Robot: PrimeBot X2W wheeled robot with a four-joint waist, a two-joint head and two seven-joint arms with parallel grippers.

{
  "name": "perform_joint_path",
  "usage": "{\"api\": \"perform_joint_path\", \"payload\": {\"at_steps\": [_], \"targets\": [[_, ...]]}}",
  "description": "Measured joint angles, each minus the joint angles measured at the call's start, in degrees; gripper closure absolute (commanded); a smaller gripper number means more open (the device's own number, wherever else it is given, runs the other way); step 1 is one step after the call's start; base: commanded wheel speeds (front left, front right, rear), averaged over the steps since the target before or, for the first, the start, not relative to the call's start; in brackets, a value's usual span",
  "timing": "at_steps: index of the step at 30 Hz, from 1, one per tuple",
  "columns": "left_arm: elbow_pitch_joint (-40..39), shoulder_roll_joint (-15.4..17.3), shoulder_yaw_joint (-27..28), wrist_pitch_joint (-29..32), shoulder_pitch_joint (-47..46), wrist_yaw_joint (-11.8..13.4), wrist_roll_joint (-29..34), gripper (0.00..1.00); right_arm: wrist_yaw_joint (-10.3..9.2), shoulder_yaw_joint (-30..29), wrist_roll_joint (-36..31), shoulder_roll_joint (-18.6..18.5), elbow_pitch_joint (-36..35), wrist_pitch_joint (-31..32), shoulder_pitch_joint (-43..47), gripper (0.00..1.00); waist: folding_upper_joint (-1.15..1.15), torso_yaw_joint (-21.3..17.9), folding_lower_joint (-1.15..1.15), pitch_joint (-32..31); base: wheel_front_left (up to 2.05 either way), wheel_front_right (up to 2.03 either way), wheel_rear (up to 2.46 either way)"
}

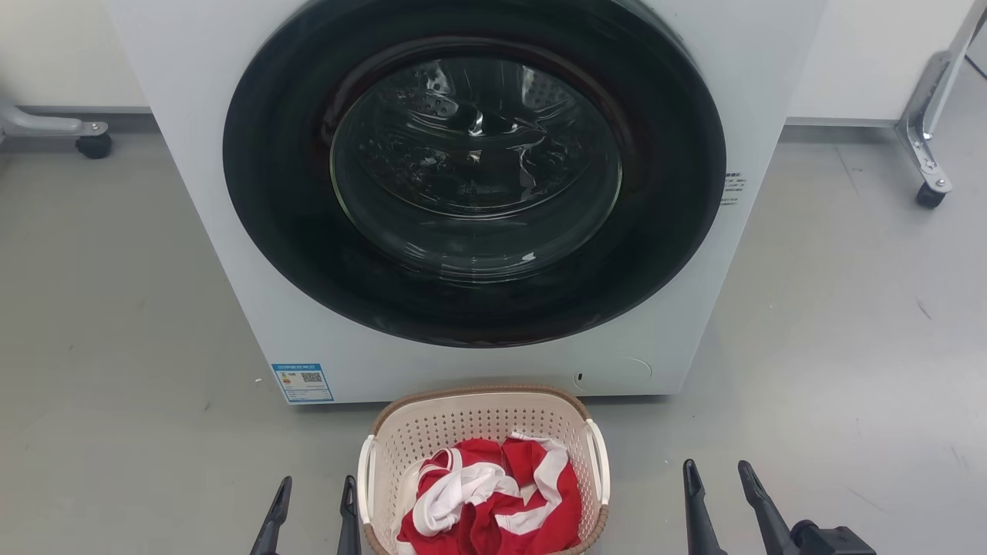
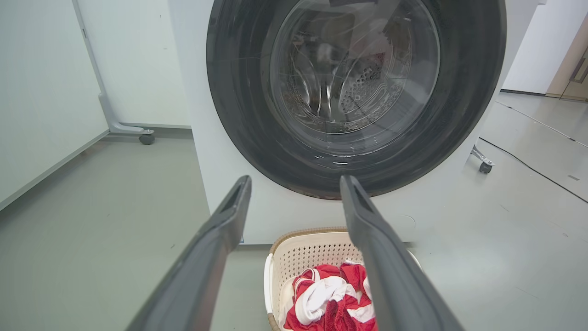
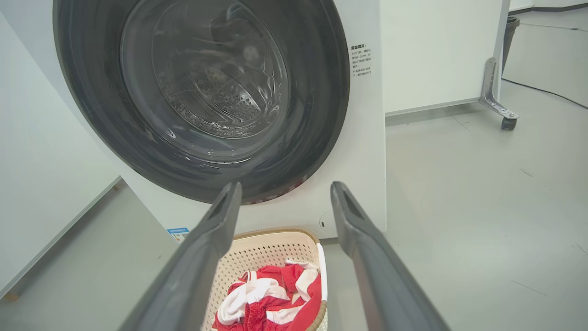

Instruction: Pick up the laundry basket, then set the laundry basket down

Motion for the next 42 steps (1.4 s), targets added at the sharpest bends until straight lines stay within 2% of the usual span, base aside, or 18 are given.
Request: {"api": "perform_joint_path", "payload": {"at_steps": [24,33,42], "targets": [[-2.0,0.0,0.0,0.0,0.4,-0.1,1.0,0.0,-0.01,0.7,0.0,0.0,-1.1,0.0,1.2,0.0,0.0,0.1,0.0,-0.6,0.0,0.0,0.0],[-3.5,0.0,0.1,0.0,0.1,-0.1,1.1,0.0,0.26,0.3,-1.1,0.0,-2.3,0.0,0.6,0.0,0.0,0.0,0.0,2.0,0.0,0.0,0.0],[-4.7,-0.1,1.4,-0.2,-3.9,-0.1,1.5,0.0,1.0,-1.4,-2.5,-0.6,-3.9,0.0,-4.9,0.0,0.0,0.0,0.0,7.2,0.0,0.0,0.0]]}}
